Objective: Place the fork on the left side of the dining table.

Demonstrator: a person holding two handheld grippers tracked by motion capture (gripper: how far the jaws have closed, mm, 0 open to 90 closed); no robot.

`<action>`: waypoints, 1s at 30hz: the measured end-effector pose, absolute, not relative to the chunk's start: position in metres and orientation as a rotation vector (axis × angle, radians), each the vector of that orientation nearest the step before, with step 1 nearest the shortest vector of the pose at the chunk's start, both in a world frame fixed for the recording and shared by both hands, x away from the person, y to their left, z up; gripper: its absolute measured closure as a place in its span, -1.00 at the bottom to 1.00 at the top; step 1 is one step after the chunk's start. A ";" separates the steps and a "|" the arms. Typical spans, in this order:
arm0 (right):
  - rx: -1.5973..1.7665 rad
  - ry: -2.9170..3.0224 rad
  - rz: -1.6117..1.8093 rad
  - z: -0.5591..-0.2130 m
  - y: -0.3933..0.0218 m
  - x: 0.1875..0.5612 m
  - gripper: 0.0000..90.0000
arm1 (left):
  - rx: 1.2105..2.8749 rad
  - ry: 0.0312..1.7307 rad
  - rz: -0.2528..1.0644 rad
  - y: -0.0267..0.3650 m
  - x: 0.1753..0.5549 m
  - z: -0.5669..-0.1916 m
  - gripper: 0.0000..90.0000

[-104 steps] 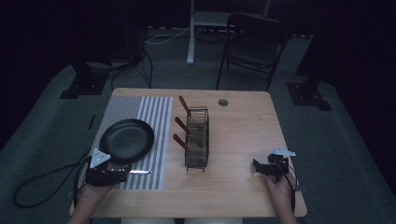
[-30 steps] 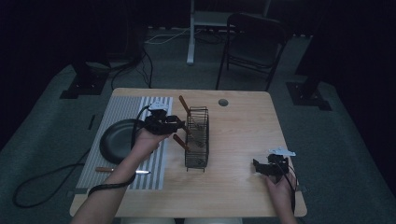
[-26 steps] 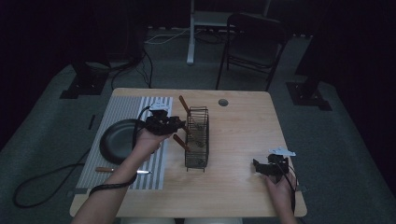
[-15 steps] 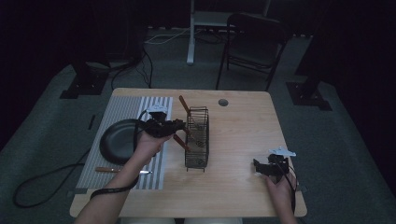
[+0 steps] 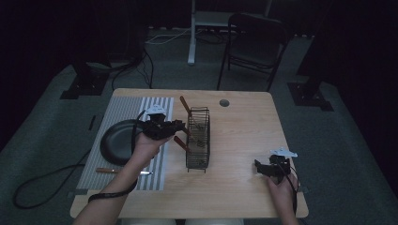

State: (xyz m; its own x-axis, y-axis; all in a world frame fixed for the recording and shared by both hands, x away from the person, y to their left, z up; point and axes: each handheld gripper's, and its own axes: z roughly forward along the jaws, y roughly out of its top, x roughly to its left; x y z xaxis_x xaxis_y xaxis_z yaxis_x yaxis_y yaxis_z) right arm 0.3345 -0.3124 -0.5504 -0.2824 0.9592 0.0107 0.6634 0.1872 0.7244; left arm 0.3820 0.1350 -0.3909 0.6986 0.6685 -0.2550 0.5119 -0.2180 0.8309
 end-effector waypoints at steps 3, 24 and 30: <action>1.517 2.019 0.876 -0.550 -0.312 0.334 -0.70 | 1.878 0.910 0.196 0.137 0.378 -0.383 0.70; 1.517 2.020 0.875 -0.550 -0.312 0.334 -0.70 | 1.768 0.869 0.256 0.168 0.363 -0.318 0.71; 1.518 2.020 0.875 -0.550 -0.312 0.334 -0.70 | 1.721 0.900 0.263 0.182 0.366 -0.314 0.71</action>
State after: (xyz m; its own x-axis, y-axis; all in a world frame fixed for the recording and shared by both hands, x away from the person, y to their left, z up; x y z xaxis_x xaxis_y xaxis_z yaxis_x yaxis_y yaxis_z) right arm 0.3344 -0.3124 -0.5503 -0.2823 0.9593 0.0112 0.6642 0.1870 0.7238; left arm 0.3660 0.1818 -0.3137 0.6841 0.6805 -0.2626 0.4322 -0.0882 0.8974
